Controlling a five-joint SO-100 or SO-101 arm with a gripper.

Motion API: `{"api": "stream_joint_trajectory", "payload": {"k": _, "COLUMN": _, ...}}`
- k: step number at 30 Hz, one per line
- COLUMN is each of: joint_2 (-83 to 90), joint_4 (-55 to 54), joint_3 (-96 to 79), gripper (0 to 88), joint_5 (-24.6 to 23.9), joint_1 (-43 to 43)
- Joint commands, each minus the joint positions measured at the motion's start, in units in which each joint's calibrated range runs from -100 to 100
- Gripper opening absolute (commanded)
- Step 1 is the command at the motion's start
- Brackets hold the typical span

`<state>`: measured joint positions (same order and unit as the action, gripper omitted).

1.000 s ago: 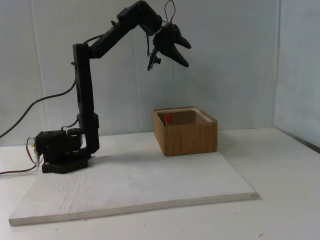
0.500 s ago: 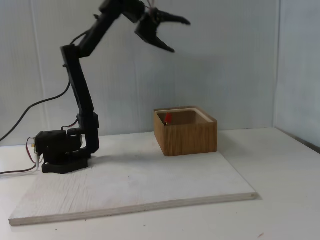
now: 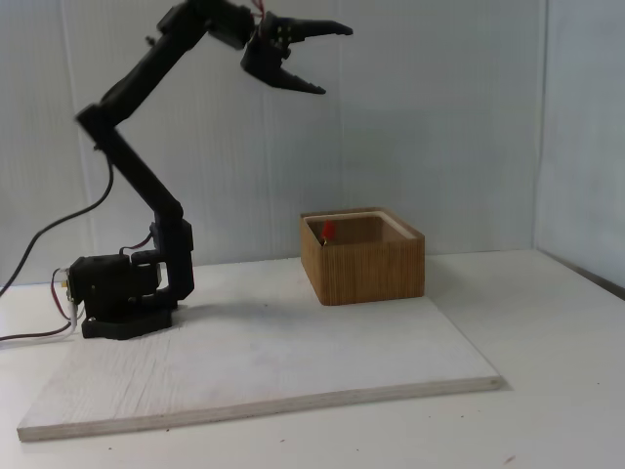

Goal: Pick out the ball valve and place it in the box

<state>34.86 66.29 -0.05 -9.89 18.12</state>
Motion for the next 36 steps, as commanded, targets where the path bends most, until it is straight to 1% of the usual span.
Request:
{"api": "stream_joint_trajectory", "payload": {"k": 1, "joint_2": 13.5, "joint_4": -13.0, "joint_3": -19.6, "gripper": 36.2, "joint_5": 0.1, "joint_1": -0.4}}
{"api": "stream_joint_trajectory", "payload": {"k": 4, "joint_2": 23.4, "joint_4": -20.4, "joint_3": -34.1, "gripper": 36.2, "joint_5": 0.0, "joint_1": -0.3}}
{"api": "stream_joint_trajectory", "payload": {"k": 8, "joint_2": 36.0, "joint_4": -25.2, "joint_3": -48.7, "gripper": 36.2, "joint_5": 0.1, "joint_1": -0.5}}
{"api": "stream_joint_trajectory", "payload": {"k": 18, "joint_2": 58.4, "joint_4": -27.5, "joint_3": -73.7, "gripper": 36.2, "joint_5": 0.3, "joint_1": -6.1}}
{"api": "stream_joint_trajectory", "payload": {"k": 21, "joint_2": 64.0, "joint_4": -27.1, "joint_3": -80.3, "gripper": 36.2, "joint_5": 3.4, "joint_1": -7.1}}
{"api": "stream_joint_trajectory", "payload": {"k": 24, "joint_2": 64.0, "joint_4": -26.9, "joint_3": -83.1, "gripper": 36.2, "joint_5": 5.3, "joint_1": -7.6}}
{"api": "stream_joint_trajectory", "payload": {"k": 30, "joint_2": 63.9, "joint_4": -26.8, "joint_3": -89.2, "gripper": 36.2, "joint_5": 5.6, "joint_1": -9.5}}
{"api": "stream_joint_trajectory", "payload": {"k": 34, "joint_2": 63.9, "joint_4": -27.4, "joint_3": -95.3, "gripper": 36.2, "joint_5": 9.2, "joint_1": -9.6}}
{"api": "stream_joint_trajectory", "payload": {"k": 36, "joint_2": 63.9, "joint_4": -27.4, "joint_3": -97.5, "gripper": 36.2, "joint_5": 10.1, "joint_1": -9.6}}
